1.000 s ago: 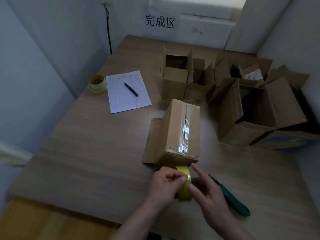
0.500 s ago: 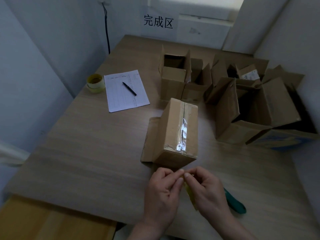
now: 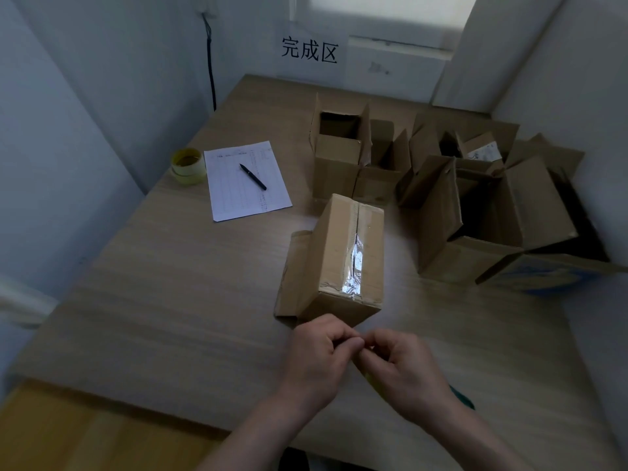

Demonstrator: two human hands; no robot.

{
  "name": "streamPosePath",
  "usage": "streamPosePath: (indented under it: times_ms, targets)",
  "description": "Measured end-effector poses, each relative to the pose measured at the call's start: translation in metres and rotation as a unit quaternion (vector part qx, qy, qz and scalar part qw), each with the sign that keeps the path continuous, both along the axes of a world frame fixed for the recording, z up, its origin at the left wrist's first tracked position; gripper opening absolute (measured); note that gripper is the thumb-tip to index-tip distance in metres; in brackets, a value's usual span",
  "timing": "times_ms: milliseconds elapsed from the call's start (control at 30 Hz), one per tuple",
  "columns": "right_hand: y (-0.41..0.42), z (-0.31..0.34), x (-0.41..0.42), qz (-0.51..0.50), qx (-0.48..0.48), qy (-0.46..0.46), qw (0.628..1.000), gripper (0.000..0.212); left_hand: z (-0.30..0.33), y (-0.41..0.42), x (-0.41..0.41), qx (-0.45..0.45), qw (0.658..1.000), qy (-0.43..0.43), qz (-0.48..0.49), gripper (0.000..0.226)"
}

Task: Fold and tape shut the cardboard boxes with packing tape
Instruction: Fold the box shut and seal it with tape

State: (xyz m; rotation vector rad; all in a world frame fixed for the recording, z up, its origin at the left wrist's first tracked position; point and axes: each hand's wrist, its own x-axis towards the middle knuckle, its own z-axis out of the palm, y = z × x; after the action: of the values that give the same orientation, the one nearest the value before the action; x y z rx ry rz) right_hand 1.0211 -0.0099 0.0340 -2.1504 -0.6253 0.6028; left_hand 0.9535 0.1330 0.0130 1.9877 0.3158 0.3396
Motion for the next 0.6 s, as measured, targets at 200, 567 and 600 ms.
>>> streamPosePath:
  times_ms: [200,567,600]
  targets:
    - [-0.005,0.011,-0.012,0.007,0.15,0.2,0.968,0.034,0.009,-0.005,-0.001,0.127,0.991,-0.043,0.015,0.018]
    - [-0.053,0.035,0.051,0.026,-0.171,-0.267,0.948,0.058,0.019,0.018,0.024,0.056,0.976,-0.047,0.205,0.022]
    - [-0.048,0.031,0.058,0.026,-0.192,-0.256,0.947,0.056,0.014,0.019,0.027,0.061,0.974,-0.037,0.214,0.021]
